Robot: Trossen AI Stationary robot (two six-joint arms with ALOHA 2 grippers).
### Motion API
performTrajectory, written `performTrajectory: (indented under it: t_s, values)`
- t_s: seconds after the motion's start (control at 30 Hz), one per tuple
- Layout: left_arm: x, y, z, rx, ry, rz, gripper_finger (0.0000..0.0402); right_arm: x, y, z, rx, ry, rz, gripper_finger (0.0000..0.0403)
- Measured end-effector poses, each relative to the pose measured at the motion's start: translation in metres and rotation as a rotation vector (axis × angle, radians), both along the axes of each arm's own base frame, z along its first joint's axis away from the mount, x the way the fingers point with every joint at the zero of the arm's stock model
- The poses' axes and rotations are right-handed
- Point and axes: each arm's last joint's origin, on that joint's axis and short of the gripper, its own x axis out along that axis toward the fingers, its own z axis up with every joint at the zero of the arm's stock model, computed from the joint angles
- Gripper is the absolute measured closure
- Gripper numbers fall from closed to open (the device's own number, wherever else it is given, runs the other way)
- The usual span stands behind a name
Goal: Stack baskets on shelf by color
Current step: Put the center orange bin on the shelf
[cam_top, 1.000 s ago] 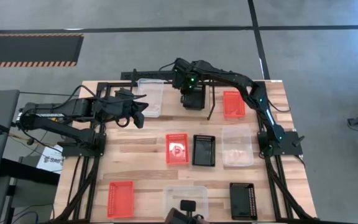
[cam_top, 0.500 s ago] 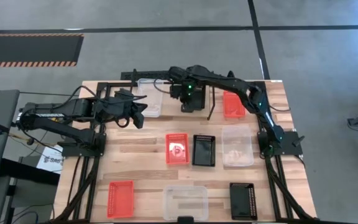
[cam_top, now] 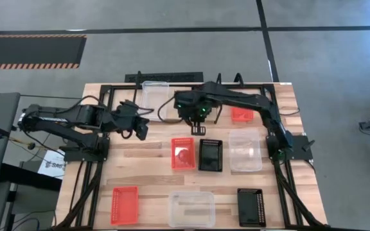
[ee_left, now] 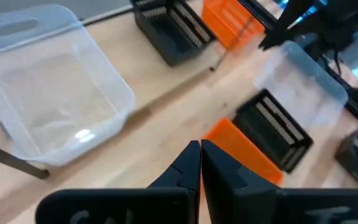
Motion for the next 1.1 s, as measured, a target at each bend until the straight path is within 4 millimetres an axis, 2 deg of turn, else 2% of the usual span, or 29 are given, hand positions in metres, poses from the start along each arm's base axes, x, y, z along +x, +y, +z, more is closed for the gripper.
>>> performTrajectory:
  t_s: [0.07, 0.23, 0.37, 0.5, 0.7, 0.87, 1.1]
  values:
    - [0.003, -0.005, -0.003, -0.002, 0.015, -0.024, 0.0401, -0.011, 0.014, 0.017, -0.012, -0.055, -0.054, 0.0403]
    - [0.011, -0.014, -0.009, -0.009, 0.039, -0.044, 0.0401, -0.055, 0.049, 0.072, -0.004, -0.255, -0.215, 0.0403]
    - [0.012, -0.015, -0.01, -0.002, 0.047, -0.053, 0.0401, -0.088, 0.073, 0.085, 0.002, -0.343, -0.394, 0.0403]
    - [0.012, -0.015, -0.01, 0.001, 0.046, -0.054, 0.0401, -0.124, 0.095, 0.071, 0.078, -0.328, -0.597, 0.0403]
    - [0.017, -0.015, -0.014, -0.091, 0.006, 0.069, 0.0401, -0.156, 0.126, 0.016, 0.108, -0.176, -0.834, 0.0401]
    - [0.039, -0.02, -0.031, -0.146, 0.043, 0.115, 0.0402, -0.163, 0.143, -0.007, 0.081, -0.124, -0.892, 0.0398]
    - [0.086, -0.045, -0.068, -0.293, 0.058, 0.076, 0.0402, -0.164, 0.152, -0.009, 0.058, -0.105, -0.779, 0.0401]
